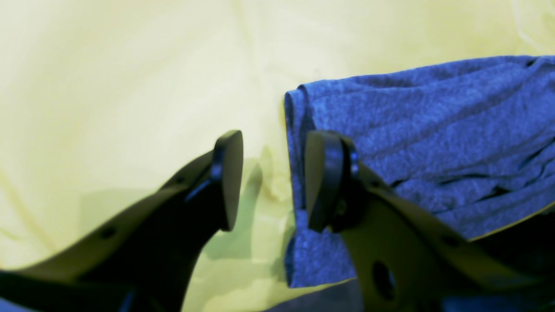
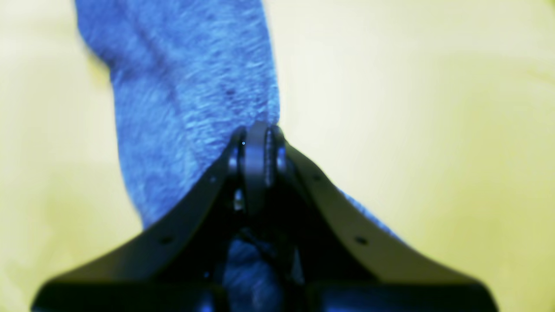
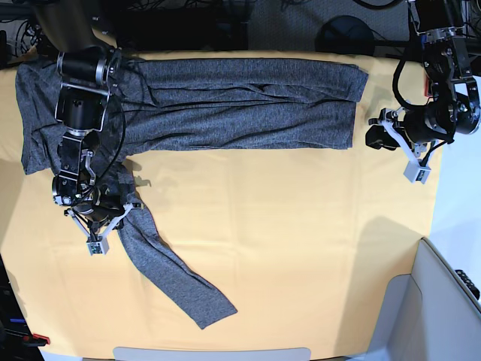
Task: Fold the T-shirt properly
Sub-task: 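Grasp the hanging sleeve near the shoulder with the right gripper, then lay the held sleeve across the folded body with the right gripper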
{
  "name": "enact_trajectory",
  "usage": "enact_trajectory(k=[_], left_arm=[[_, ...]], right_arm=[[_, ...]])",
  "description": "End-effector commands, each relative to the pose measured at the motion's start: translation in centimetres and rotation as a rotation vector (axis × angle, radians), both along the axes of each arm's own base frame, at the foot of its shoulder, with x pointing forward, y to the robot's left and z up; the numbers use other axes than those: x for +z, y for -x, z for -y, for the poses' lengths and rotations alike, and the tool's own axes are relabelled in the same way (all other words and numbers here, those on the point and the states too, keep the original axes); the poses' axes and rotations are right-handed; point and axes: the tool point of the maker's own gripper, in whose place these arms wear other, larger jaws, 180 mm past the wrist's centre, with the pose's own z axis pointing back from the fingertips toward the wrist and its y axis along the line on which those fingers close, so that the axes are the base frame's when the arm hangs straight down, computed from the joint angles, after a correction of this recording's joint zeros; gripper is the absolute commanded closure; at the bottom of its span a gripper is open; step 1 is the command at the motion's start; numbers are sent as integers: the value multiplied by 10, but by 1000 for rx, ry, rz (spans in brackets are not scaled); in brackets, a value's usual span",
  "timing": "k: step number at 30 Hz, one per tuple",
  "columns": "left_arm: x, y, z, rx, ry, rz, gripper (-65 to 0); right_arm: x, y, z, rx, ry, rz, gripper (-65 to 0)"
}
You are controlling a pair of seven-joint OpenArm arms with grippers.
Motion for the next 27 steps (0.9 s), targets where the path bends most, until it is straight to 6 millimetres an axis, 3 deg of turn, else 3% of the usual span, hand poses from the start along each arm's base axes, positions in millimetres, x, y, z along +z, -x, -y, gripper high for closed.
enact_trajectory(k=[1, 8, 14, 20, 27], left_arm=[[12, -7, -5, -4, -15, 37, -220], [11, -7, -3, -9, -13, 34, -220], [10, -6, -3, -8, -13, 33, -220], [9, -7, 0, -2, 2, 35, -220], [8, -6, 3, -7, 7, 33, -220]], right_arm=[[15, 0, 4, 14, 34, 30, -2], [58, 38, 9, 32, 173, 127, -2], [104, 75, -5, 71, 266, 236, -2], [112, 111, -19, 100, 290, 260, -2], [87, 149, -68, 229, 244, 200, -2]])
